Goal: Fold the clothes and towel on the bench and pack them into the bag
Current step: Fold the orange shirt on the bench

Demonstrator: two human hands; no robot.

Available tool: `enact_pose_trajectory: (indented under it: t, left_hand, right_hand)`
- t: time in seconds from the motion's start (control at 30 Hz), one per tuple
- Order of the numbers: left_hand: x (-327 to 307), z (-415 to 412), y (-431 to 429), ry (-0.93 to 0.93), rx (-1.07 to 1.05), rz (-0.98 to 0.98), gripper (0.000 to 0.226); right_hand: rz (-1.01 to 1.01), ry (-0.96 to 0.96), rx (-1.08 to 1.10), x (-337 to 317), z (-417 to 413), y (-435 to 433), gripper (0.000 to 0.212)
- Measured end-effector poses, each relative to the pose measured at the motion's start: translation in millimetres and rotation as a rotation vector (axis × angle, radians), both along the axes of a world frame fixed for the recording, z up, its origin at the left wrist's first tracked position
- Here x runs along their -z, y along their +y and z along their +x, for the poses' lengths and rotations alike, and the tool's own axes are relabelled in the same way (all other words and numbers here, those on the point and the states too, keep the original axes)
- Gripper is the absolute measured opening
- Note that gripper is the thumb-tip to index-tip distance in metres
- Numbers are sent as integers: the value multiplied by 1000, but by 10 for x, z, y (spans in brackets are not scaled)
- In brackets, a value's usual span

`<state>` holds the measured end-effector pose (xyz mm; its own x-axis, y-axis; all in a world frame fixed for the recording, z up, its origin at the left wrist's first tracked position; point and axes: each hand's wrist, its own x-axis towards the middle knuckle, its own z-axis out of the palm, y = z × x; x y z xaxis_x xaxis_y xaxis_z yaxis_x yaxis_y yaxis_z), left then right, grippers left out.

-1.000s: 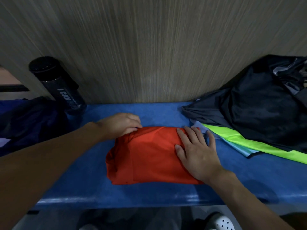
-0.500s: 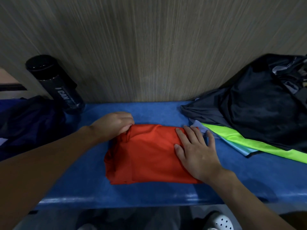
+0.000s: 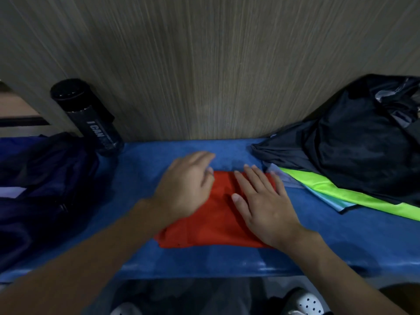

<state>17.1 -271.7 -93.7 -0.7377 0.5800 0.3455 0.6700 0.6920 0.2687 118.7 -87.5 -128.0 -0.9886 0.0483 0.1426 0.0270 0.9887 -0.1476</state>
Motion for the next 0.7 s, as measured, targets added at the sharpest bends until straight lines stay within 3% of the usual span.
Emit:
enact_pose_trajectory:
  t: [0.2, 0.3, 0.4, 0.7]
  left_hand:
    - [391, 274, -191, -199, -56, -390, 84]
    - [328, 299, -300, -174, -99, -404, 88]
    - [262, 495, -298, -80, -91, -347, 77]
    - [369, 608, -391, -136, -68, -453, 82]
  right_hand:
    - [27, -129, 23, 188, 92, 59, 75]
    - [61, -94, 91, 137, 142, 96, 75]
    - [59, -76, 26, 113, 202, 30, 71]
    - [63, -200, -36, 115, 165, -92, 79]
